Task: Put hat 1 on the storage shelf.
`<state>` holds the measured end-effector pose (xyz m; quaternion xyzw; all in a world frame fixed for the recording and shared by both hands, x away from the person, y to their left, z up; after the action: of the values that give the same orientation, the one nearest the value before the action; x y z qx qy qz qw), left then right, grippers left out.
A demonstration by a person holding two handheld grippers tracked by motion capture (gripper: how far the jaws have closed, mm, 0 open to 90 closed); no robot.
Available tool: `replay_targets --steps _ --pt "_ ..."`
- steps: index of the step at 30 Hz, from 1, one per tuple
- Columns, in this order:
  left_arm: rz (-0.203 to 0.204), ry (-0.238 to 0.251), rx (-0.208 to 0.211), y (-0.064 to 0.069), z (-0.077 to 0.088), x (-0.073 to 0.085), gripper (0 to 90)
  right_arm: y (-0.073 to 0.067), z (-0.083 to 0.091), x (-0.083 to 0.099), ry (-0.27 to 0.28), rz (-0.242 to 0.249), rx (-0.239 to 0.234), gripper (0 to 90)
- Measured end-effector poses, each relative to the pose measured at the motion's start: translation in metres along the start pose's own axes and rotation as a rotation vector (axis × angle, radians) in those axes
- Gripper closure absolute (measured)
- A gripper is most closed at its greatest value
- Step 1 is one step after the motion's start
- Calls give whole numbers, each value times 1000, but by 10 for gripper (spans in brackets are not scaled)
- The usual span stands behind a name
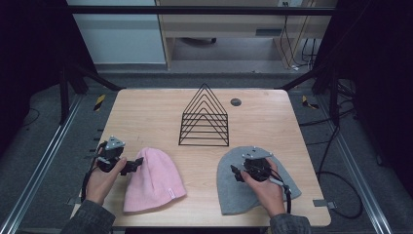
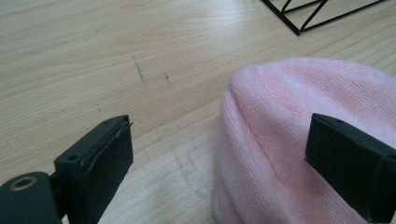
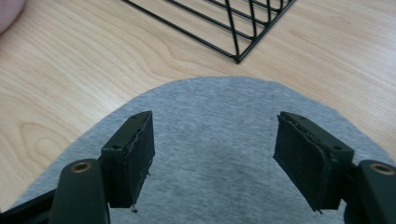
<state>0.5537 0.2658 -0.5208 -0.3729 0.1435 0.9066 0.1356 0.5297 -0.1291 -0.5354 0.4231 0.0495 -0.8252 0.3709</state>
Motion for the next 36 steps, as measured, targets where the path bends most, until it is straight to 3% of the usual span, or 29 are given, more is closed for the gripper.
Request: replay_targets --steps 7,14,20,25,33,36 --pt "16 -3 31 5 3 -2 115 4 2 5 -6 -40 7 287" --pt "49 -11 22 -4 5 -2 157 7 5 3 7 -97 -7 282" --pt "26 -15 43 1 5 -2 270 5 3 5 -9 -92 -14 318" --pt "-19 -98 -1 0 -10 9 341 2 1 4 -19 -75 -27 328" --pt "-35 -136 77 12 -20 14 333 -5 -3 6 -39 -60 -60 328" --pt "-35 -156 82 13 -24 17 354 -6 -4 6 -42 -55 -68 327"
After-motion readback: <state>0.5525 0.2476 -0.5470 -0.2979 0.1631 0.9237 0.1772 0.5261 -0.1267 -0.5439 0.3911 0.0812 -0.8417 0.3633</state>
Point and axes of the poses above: each handheld gripper's, and its own axes: z roughly backward along the jaws, x roughly out of its underside, y roughly to its right, the point moved 9 cm from there along -z, roughly forward along the jaws, and after that the axes turned 13 degrees about z, right-handed, at the moved point
